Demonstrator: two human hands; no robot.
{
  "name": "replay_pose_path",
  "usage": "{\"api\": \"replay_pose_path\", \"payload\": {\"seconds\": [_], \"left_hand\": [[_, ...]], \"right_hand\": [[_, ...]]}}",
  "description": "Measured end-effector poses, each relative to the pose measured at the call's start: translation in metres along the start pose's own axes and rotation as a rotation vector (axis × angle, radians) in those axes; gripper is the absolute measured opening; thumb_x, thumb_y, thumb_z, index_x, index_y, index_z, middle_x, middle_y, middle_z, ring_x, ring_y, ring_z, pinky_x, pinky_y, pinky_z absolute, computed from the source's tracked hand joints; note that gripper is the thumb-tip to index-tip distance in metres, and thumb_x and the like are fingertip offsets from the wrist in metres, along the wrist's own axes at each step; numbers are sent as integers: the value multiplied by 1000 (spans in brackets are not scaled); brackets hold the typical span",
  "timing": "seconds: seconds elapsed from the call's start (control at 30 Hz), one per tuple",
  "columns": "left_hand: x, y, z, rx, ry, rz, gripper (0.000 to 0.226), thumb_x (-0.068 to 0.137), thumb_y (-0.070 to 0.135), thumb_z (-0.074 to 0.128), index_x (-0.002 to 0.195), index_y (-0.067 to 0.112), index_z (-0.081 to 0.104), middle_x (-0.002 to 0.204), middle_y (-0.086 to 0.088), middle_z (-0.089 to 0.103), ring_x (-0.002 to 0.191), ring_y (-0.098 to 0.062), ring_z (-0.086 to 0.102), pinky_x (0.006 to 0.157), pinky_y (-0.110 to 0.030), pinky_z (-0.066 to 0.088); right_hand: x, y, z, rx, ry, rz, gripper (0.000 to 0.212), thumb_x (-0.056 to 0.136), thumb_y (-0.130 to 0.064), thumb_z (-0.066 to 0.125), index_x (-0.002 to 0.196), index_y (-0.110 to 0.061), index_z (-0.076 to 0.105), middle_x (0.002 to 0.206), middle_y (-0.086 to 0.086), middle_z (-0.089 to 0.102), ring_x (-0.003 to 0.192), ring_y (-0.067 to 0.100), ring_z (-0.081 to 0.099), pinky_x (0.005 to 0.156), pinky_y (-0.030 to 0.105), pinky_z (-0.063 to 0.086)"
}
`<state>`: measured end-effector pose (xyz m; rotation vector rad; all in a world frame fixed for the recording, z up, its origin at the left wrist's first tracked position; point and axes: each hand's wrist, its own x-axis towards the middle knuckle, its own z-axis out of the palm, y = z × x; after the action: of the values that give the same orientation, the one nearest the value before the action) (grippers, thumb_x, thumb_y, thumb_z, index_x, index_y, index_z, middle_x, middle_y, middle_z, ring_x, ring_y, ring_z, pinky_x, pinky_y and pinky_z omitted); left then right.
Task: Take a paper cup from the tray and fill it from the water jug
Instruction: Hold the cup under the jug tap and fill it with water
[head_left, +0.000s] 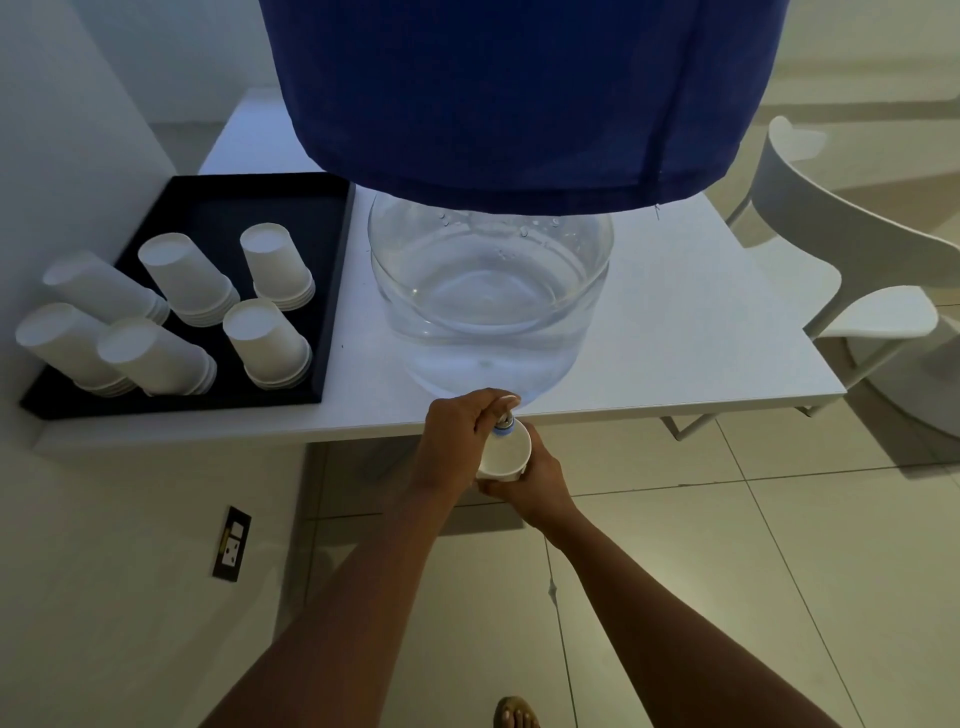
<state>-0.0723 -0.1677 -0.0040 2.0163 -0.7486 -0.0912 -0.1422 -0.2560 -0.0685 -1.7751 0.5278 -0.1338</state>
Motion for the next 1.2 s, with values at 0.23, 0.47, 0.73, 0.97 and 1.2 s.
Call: {"api": "replay_pose_path", "payload": {"seconds": [0.23, 0.47, 0.73, 0.97, 1.2], "left_hand": [[0, 0, 0, 8, 2, 12, 19, 84, 4, 56, 101, 1, 64, 102, -22, 70, 85, -12, 55, 71, 12, 33], [0, -2, 0, -4, 0, 19, 20, 84, 5, 56, 102, 1, 64, 102, -22, 70, 87, -12, 56, 73, 12, 33], [1, -4, 0, -5, -9, 26, 20, 84, 6, 56, 102, 1, 64, 102, -22, 70, 88, -12, 56, 73, 11, 33], [1, -6, 2, -3, -9, 25, 20, 84, 7, 56, 103, 2, 63, 103, -21, 70, 88, -12, 56, 74, 10, 33], [-1, -7, 3, 25, -1, 53, 21, 84, 8, 57, 104, 3, 63, 102, -20, 70, 87, -11, 57, 75, 10, 33]], "right_hand": [[-1, 1, 4, -22, 1, -11, 75, 63, -4, 79, 127, -10, 40, 123, 16, 56, 104, 19, 50, 79, 14, 43], [0, 3, 6, -13, 2, -6, 74, 62, -3, 80, 125, -10, 42, 119, 13, 58, 103, 18, 50, 75, 8, 40], [-1, 6, 7, -1, 12, 9, 74, 62, -4, 80, 125, -11, 42, 120, 14, 57, 105, 21, 52, 74, 9, 40], [0, 6, 6, 7, 7, 8, 73, 62, -2, 79, 125, -11, 42, 120, 16, 58, 105, 24, 53, 74, 11, 41], [-1, 6, 4, 20, 9, 9, 73, 61, -2, 79, 124, -12, 43, 113, 9, 58, 103, 23, 54, 72, 12, 41]]}}
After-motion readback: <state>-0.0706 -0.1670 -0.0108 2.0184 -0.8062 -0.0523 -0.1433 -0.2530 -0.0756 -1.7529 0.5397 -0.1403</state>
